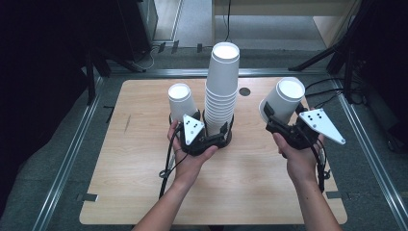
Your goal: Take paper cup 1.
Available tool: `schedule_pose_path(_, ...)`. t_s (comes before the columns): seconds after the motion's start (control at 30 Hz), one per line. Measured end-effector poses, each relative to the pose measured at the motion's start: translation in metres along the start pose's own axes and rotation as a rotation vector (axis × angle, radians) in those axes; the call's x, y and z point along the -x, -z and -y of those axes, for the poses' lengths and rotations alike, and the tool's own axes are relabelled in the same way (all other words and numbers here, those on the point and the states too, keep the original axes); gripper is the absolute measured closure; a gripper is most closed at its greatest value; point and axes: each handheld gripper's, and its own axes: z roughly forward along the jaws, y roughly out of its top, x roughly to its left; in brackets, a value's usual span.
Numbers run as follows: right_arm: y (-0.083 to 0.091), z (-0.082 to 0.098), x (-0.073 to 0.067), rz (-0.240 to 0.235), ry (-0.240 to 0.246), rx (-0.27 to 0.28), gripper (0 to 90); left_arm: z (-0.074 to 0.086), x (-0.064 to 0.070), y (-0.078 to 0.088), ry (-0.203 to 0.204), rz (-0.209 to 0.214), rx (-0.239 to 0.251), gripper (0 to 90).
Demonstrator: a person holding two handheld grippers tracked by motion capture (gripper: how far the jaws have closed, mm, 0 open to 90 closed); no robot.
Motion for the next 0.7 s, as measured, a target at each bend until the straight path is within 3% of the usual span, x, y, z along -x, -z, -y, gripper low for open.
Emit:
schedule_pose_path(0.43,0.006,0.029,0.002,0.016,0.017,-0.036,18.9,0.017,-0.011,0.024,0.03,-0.001,-0.031,6.2)
schedule_pose_path(0.7,0.012,0.048,-0.006,0.007,0.037,-0.061,18.8,0.03,-0.015,0.039,0.035,-0.018,-0.045,6.2)
